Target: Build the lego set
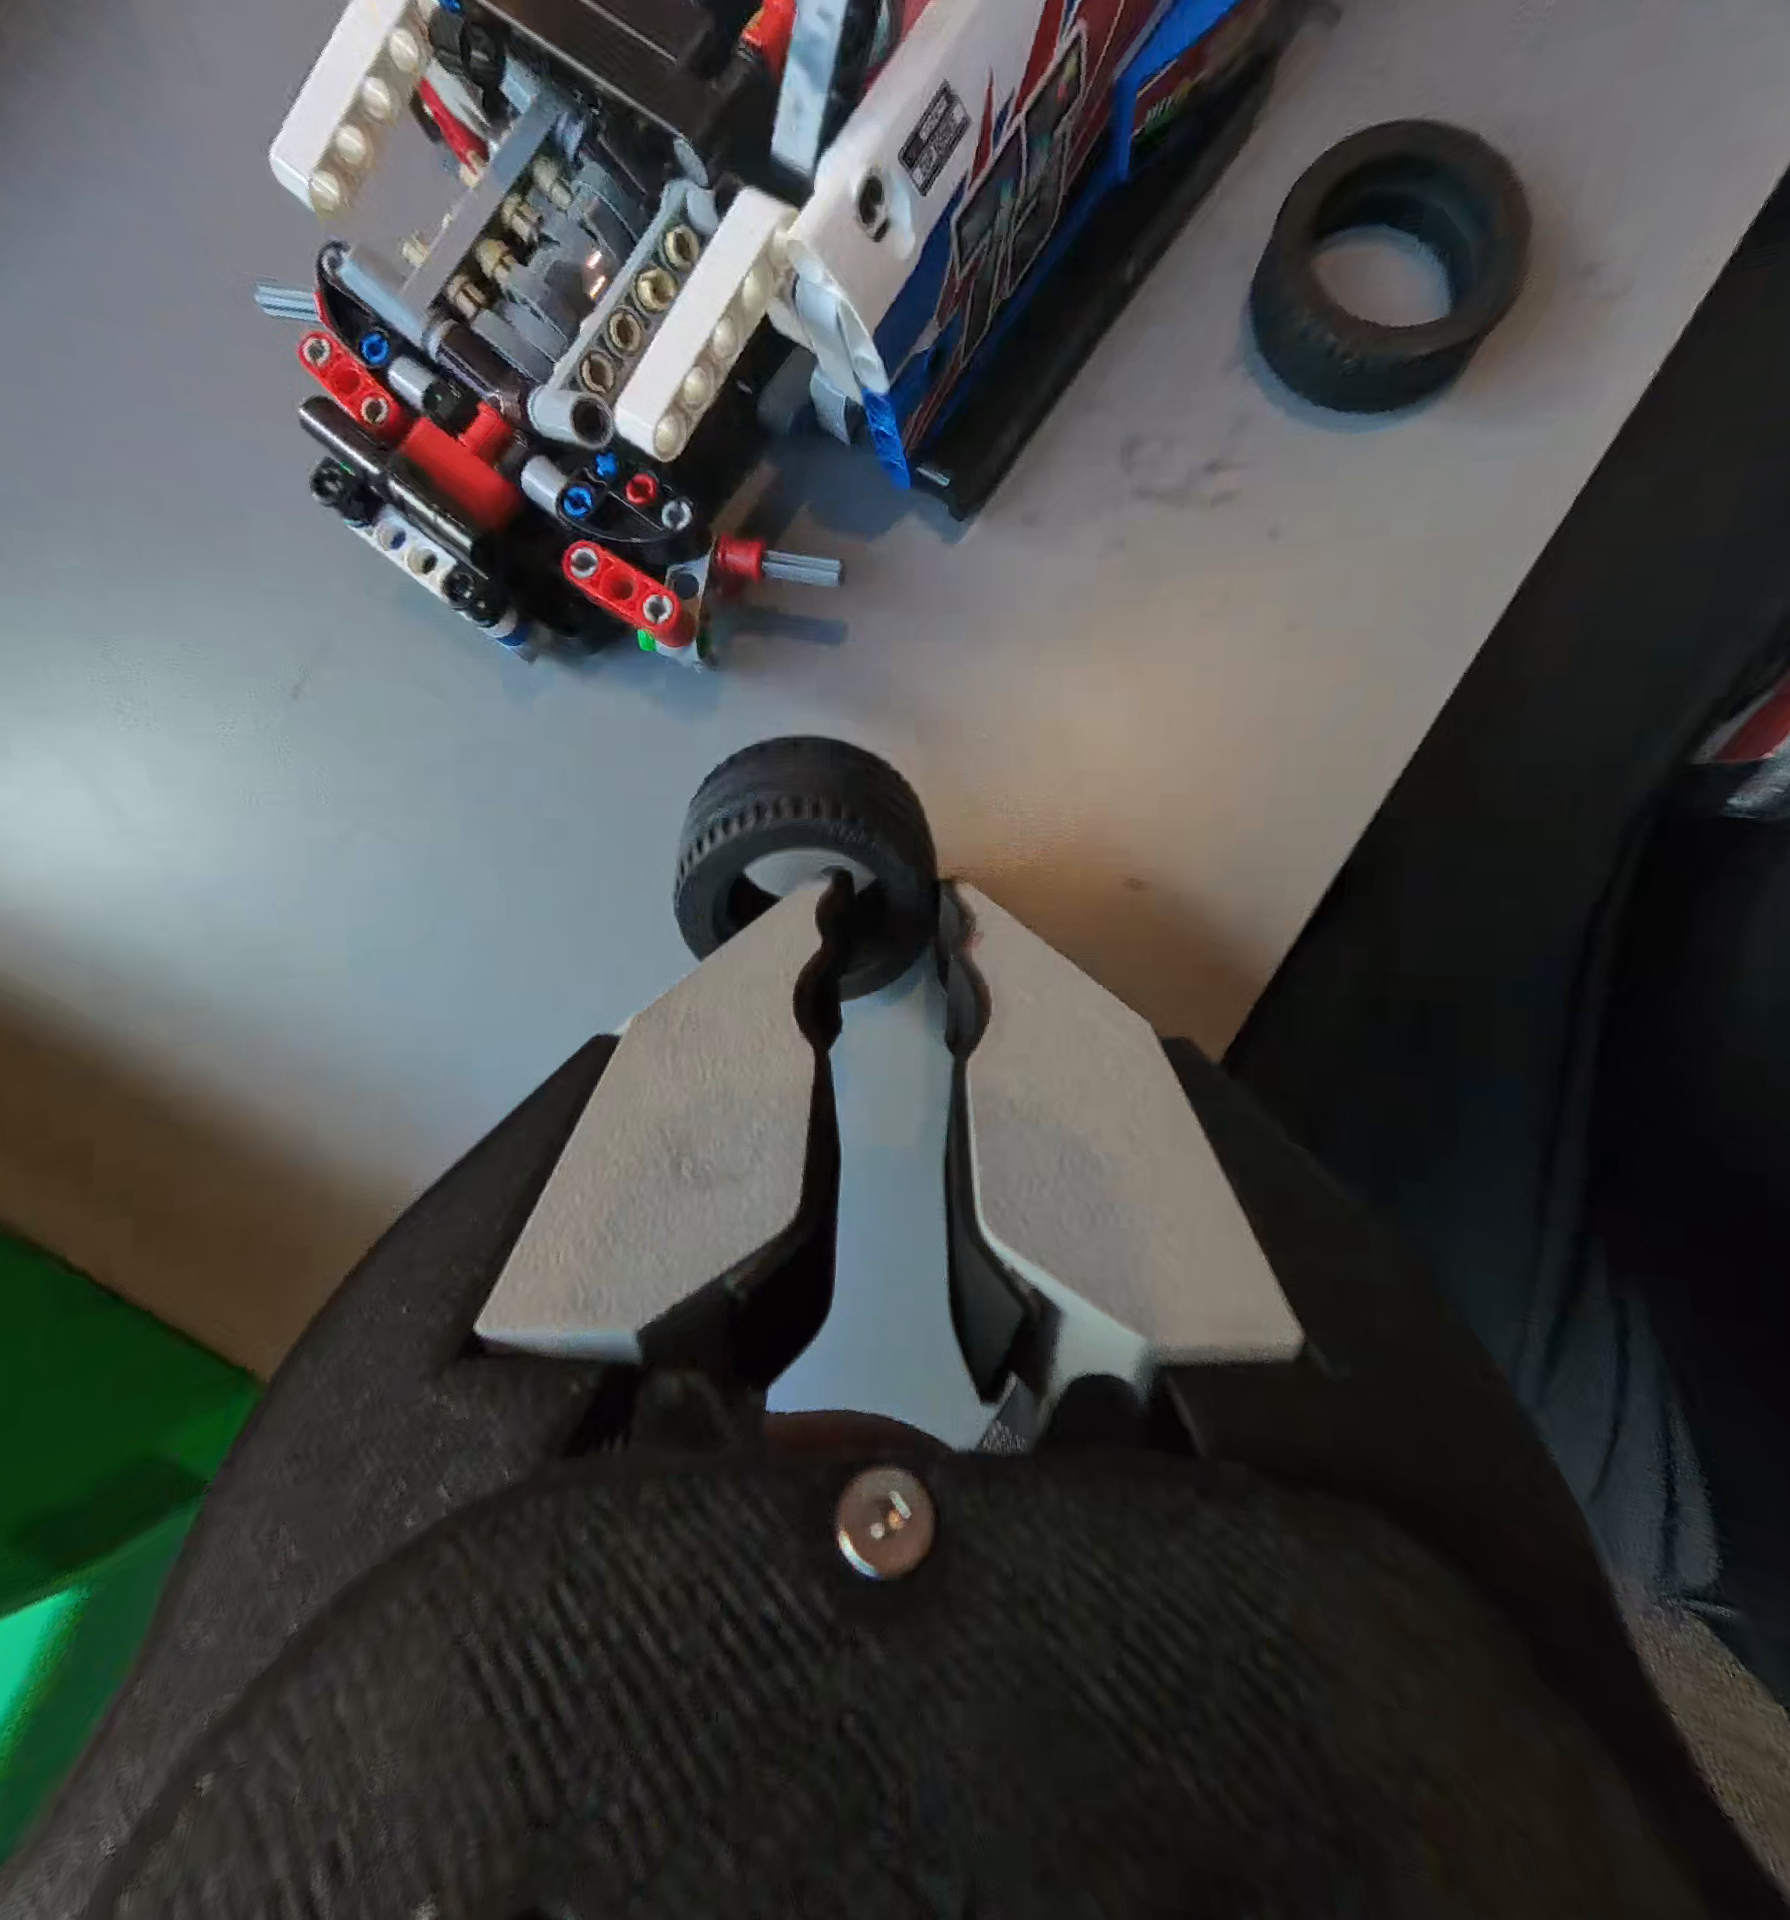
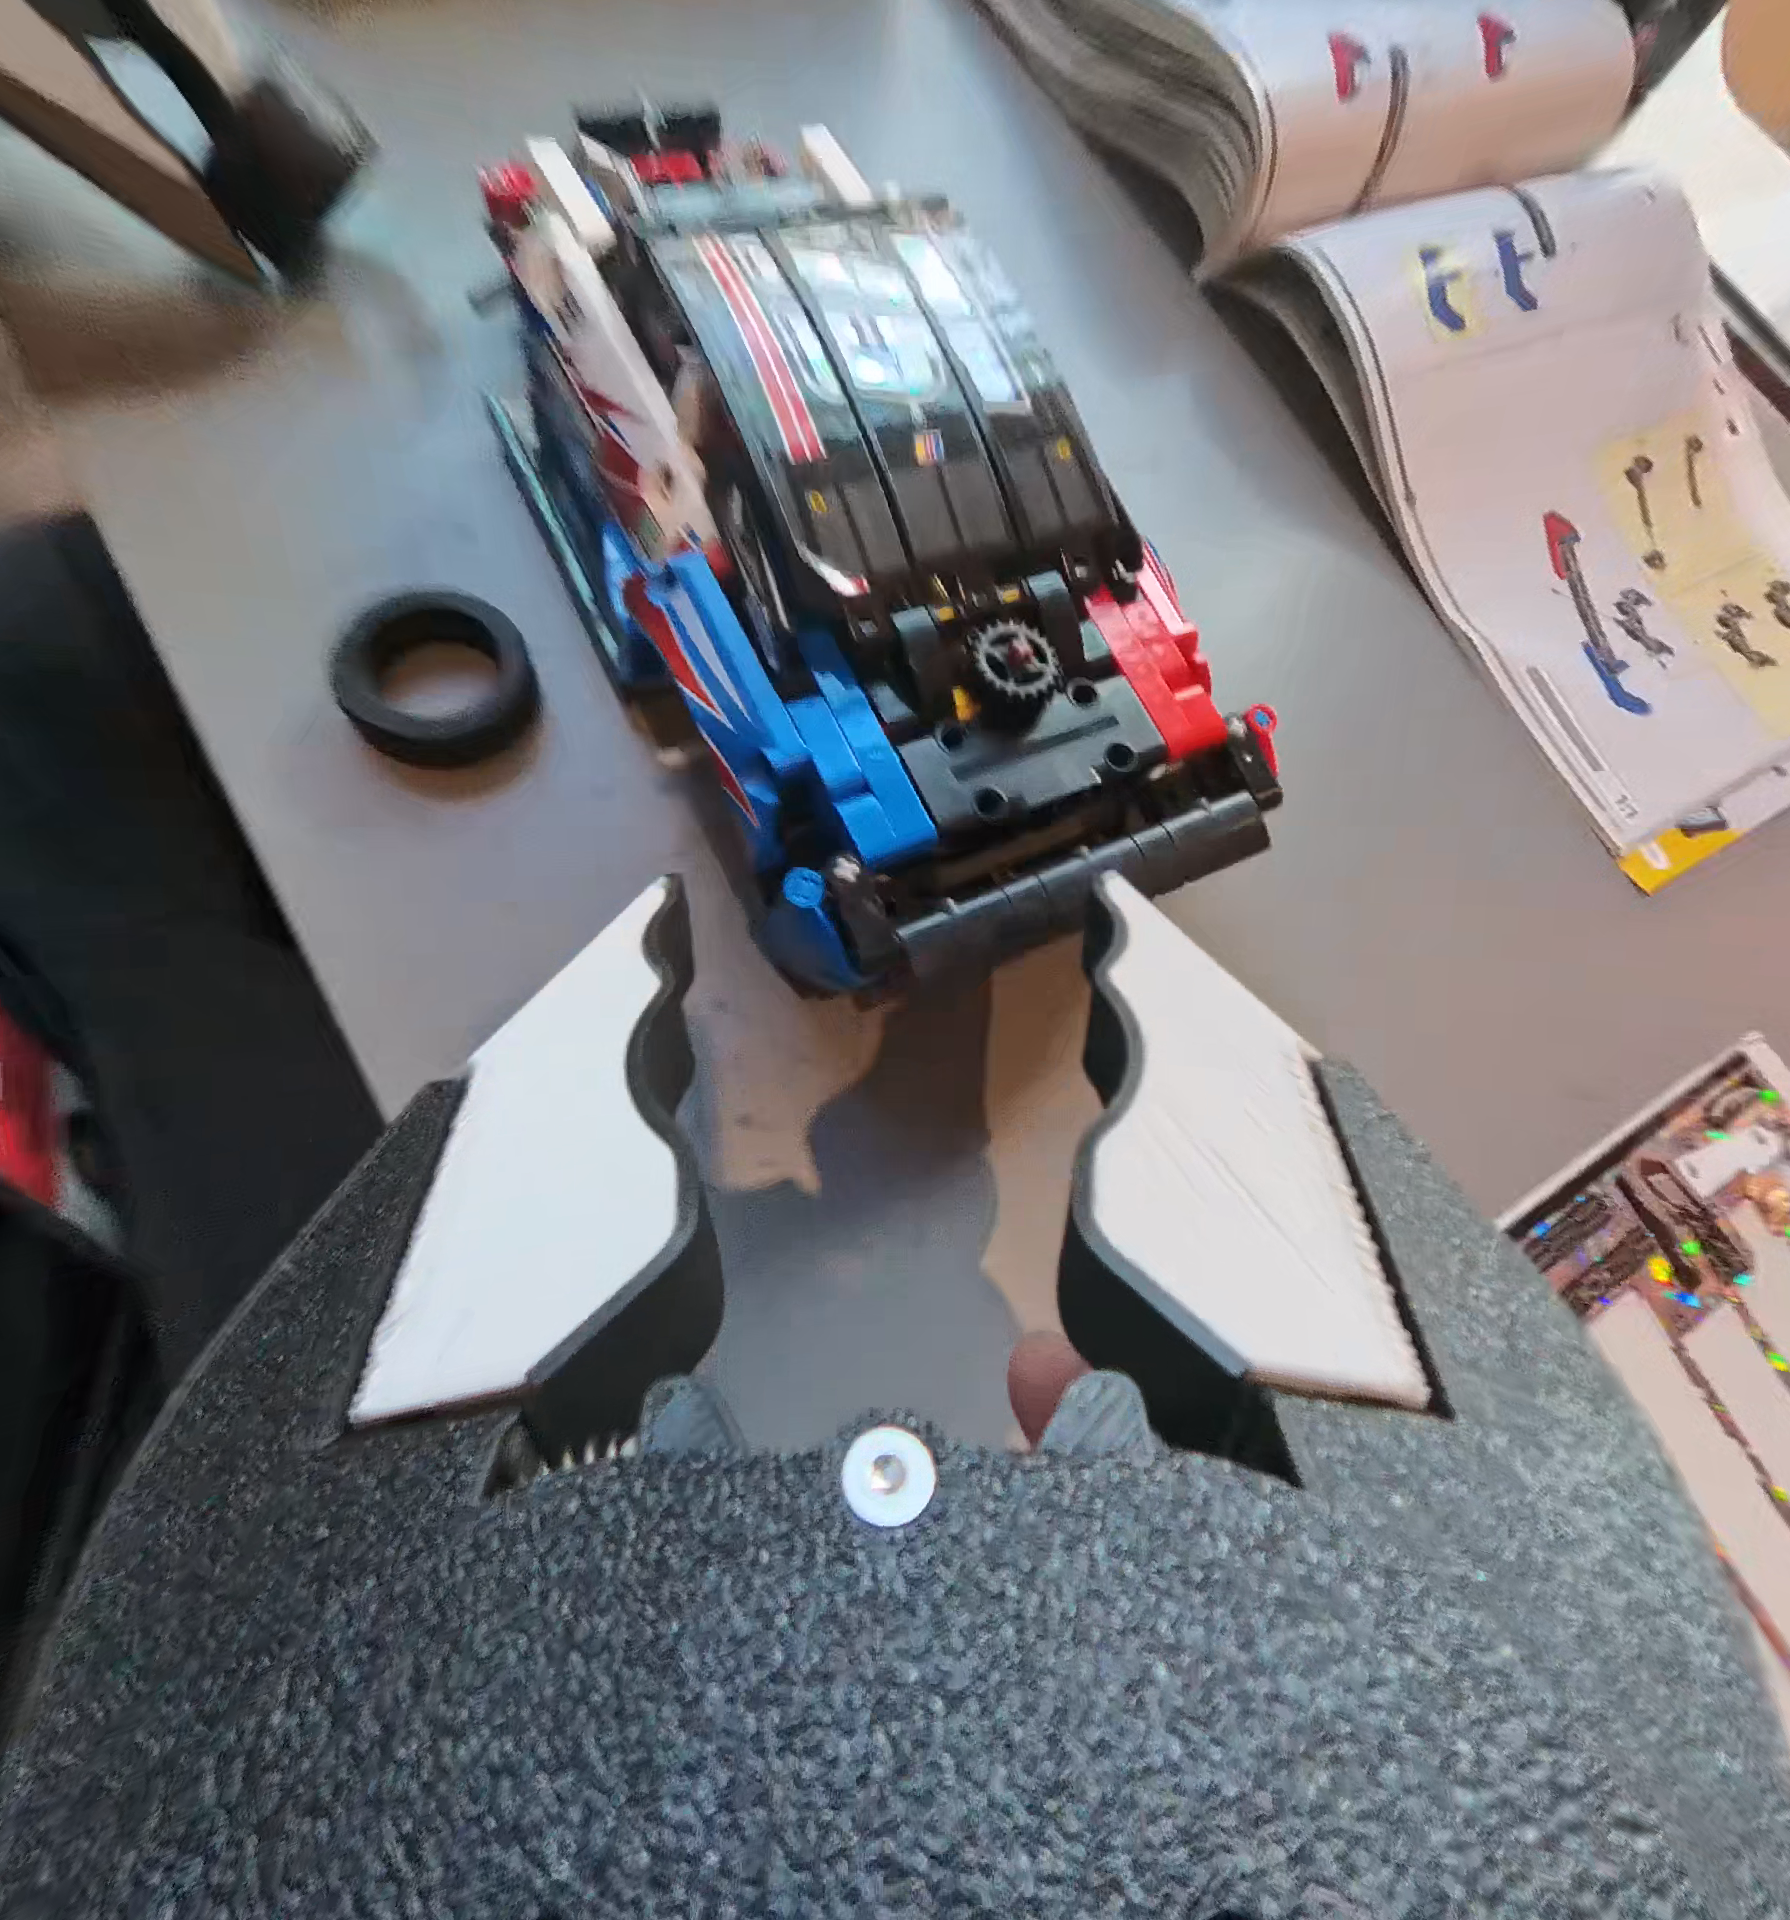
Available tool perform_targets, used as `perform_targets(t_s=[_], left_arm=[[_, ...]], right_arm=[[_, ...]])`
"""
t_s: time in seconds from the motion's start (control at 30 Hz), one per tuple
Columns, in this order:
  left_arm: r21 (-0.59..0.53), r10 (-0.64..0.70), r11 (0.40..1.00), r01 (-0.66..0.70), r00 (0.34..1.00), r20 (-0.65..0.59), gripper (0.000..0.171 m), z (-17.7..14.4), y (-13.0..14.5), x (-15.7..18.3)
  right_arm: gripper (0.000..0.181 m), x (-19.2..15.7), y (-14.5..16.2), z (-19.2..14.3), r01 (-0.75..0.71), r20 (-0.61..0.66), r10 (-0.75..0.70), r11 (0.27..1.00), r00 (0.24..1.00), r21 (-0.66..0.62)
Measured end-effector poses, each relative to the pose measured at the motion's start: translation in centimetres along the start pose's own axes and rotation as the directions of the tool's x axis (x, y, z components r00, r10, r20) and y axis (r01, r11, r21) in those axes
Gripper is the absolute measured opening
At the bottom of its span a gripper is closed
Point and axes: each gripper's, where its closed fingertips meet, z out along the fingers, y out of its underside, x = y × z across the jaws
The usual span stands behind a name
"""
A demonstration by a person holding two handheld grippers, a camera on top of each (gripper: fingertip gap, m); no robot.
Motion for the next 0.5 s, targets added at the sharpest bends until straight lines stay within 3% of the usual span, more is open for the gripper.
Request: perform_targets(t_s=[0.1,0.13,0.17,0.3,0.4,0.5], left_arm=[[-0.006,-0.033,0.999,0.034,0.999,0.038,0.017,0.2,0.2,-1.8],[-0.01,-0.053,0.999,0.053,0.998,0.022,0.023,0.1,0.1,-2.0],[-0.006,-0.064,0.998,0.064,0.998,-0.011,0.042,0.0,-0.2,-1.9],[0.15,-0.136,0.977,0.152,0.985,-0.109,0.043,-1.6,-2.8,-2.6],[0.249,-0.188,0.947,0.203,0.979,-0.085,0.049,-2.4,-3.9,-4.1],[0.306,-0.211,0.925,0.225,0.974,-0.08,0.055,-1.9,-5.1,-5.3]], right_arm=[[0.08,1.7,0.4,1.4,0.113,-0.099,-0.117,0.993,0.988,-0.043],[0.084,2.0,0.1,1.6,0.134,-0.104,-0.139,0.99,0.985,-0.048],[0.089,3.0,0.0,1.8,0.138,-0.131,-0.145,0.988,0.981,-0.063],[0.059,7.8,0.6,2.5,0.16,-0.198,-0.177,0.982,0.964,-0.099],[0.058,11.4,1.5,3.1,-0.005,-0.207,-0.015,0.995,0.978,-0.097],[0.058,12.4,1.4,2.8,-0.13,-0.15,0.122,0.991,0.981,-0.042]])
